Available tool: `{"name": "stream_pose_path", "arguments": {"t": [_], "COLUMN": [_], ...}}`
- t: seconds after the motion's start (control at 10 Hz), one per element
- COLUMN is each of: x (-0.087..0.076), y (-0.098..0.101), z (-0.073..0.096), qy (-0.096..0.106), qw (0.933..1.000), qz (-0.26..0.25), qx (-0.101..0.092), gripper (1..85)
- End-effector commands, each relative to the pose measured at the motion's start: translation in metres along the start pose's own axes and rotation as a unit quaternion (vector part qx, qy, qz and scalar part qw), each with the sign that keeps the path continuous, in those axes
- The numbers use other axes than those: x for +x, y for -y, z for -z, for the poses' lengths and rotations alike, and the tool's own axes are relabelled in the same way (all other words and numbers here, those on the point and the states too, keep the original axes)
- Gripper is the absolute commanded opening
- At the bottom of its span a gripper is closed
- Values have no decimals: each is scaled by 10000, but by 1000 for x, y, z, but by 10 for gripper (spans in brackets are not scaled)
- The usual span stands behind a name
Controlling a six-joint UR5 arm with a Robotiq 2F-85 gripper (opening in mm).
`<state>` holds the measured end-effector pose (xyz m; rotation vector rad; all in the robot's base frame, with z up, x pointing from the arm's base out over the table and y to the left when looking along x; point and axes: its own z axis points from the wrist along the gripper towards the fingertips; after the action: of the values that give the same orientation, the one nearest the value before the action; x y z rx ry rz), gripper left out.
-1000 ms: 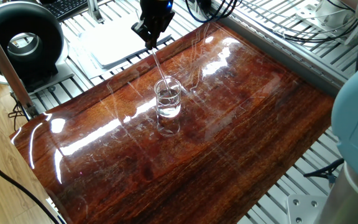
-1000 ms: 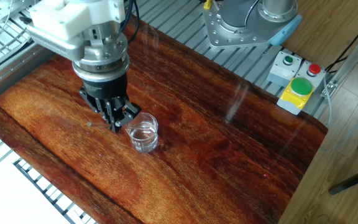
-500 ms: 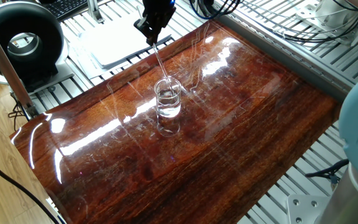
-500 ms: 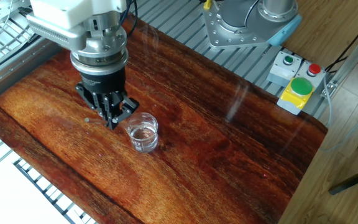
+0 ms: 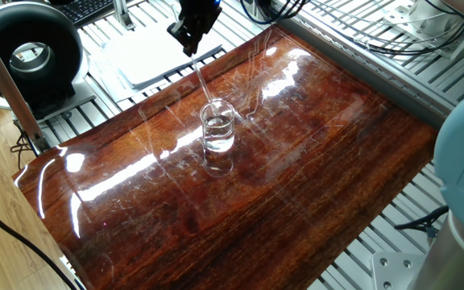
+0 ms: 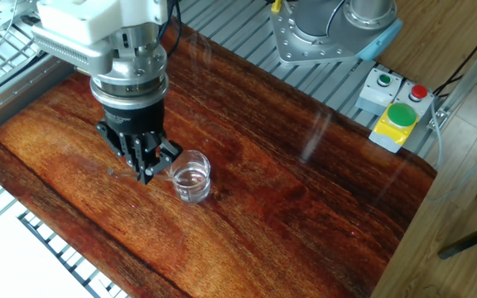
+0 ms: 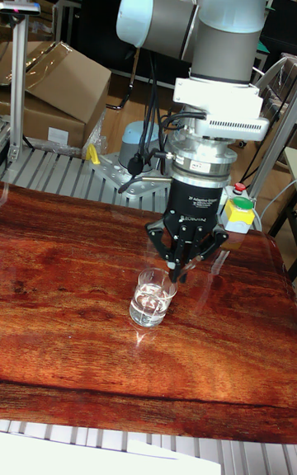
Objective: Stir the beaker with a glass rod
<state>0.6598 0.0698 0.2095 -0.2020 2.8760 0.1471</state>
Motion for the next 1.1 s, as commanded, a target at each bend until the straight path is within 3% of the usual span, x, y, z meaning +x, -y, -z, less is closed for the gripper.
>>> {"name": "stream_pose_path", "arguments": {"t": [0.0, 0.7, 1.0], "x": [-4, 26, 25], "y": [-14, -1, 8], "z": [2, 11, 12], "qy": [27, -53, 1], "qw": [9993, 9996, 9998], "qz": [-301, -93, 139], "qx": [-241, -253, -139], "gripper": [10, 10, 10]}}
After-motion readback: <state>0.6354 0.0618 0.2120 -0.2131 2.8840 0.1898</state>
